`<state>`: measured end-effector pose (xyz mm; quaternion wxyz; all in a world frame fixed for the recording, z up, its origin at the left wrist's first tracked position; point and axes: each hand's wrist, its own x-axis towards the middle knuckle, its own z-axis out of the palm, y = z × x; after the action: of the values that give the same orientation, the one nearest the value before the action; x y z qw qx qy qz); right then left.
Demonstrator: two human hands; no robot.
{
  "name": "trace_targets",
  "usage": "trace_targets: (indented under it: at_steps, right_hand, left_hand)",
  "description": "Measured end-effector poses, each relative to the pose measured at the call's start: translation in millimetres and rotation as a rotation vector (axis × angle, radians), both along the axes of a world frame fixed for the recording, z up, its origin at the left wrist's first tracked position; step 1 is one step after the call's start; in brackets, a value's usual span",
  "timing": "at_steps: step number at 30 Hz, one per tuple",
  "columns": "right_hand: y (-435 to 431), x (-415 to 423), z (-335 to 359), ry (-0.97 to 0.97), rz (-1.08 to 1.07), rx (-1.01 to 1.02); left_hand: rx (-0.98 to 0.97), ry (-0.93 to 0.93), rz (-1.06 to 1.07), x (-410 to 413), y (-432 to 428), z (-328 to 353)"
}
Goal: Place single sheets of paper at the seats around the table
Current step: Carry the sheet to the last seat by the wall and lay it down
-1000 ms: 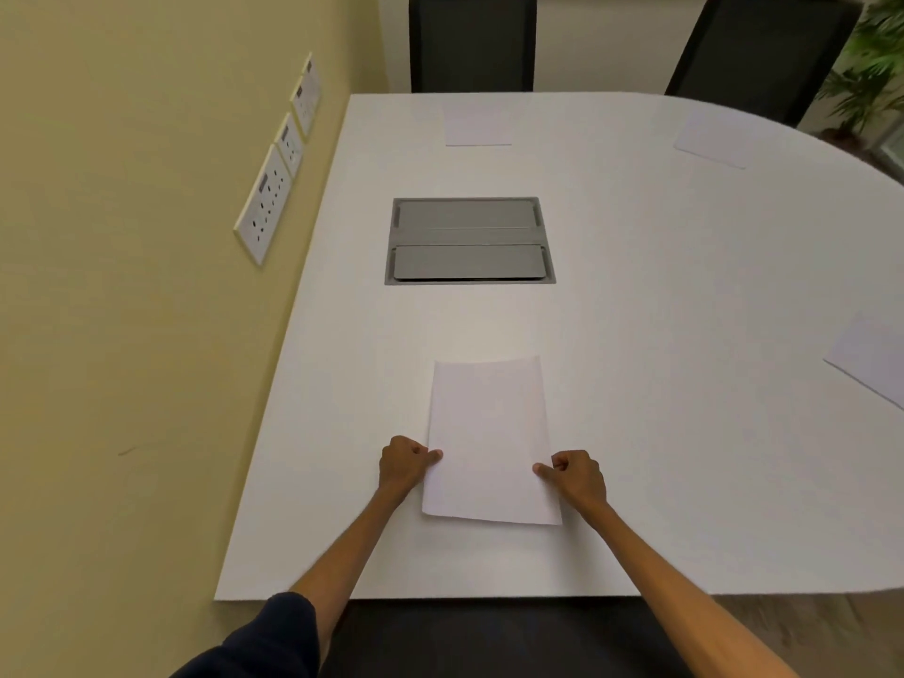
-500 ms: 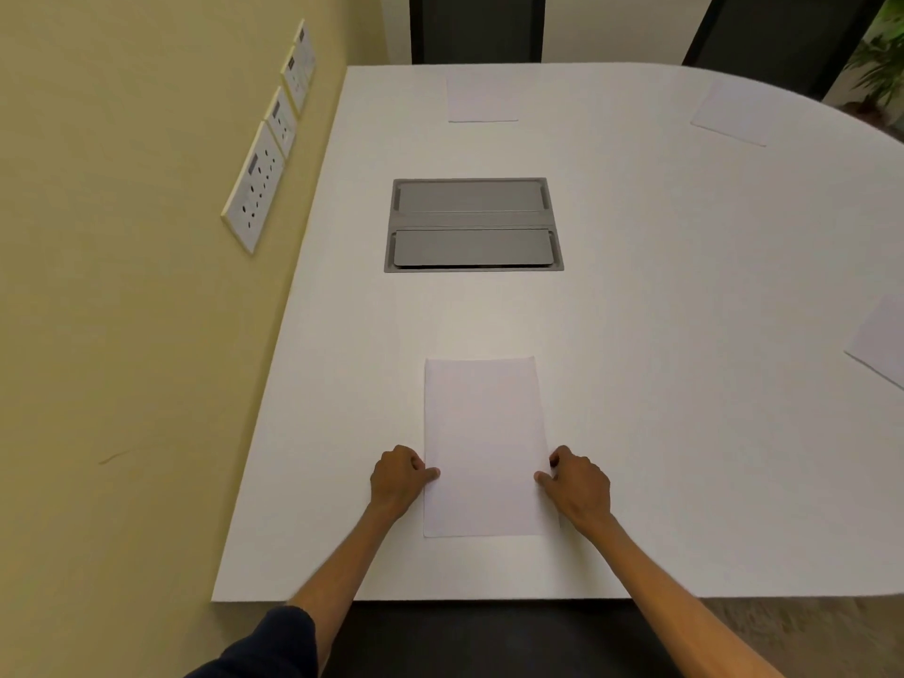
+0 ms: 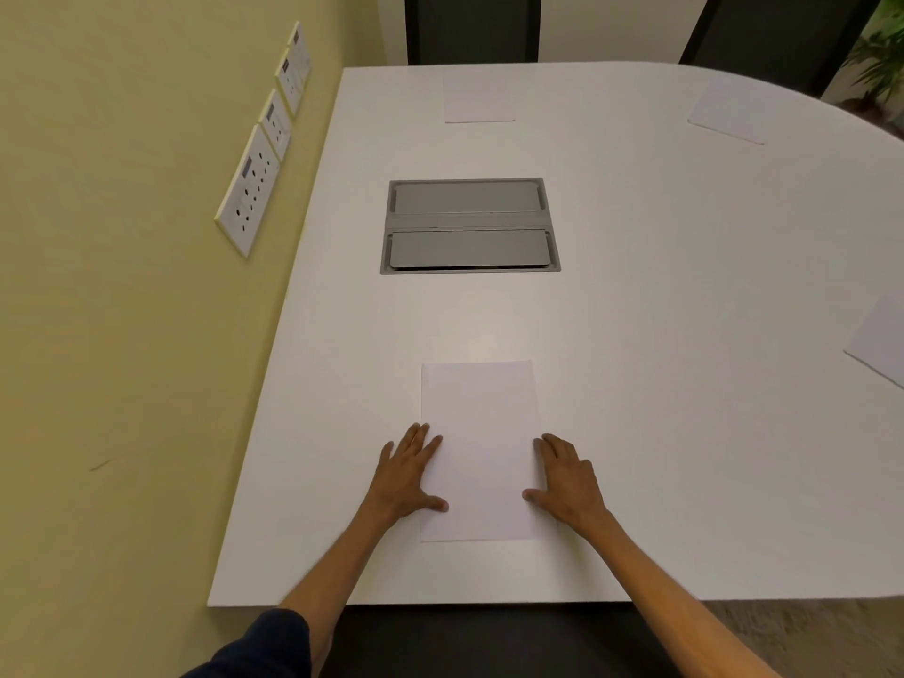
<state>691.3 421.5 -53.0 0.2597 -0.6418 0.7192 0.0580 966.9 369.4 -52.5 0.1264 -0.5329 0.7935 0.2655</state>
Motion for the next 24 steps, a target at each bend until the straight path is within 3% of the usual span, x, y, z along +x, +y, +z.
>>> trace_targets:
  at_steps: [24]
  right_hand:
    - [5.7, 5.5, 4.3, 0.013, -0.029, 0.001]
  left_hand:
    - [0.044, -0.008, -0.035, -0.9, -0.7, 1.1]
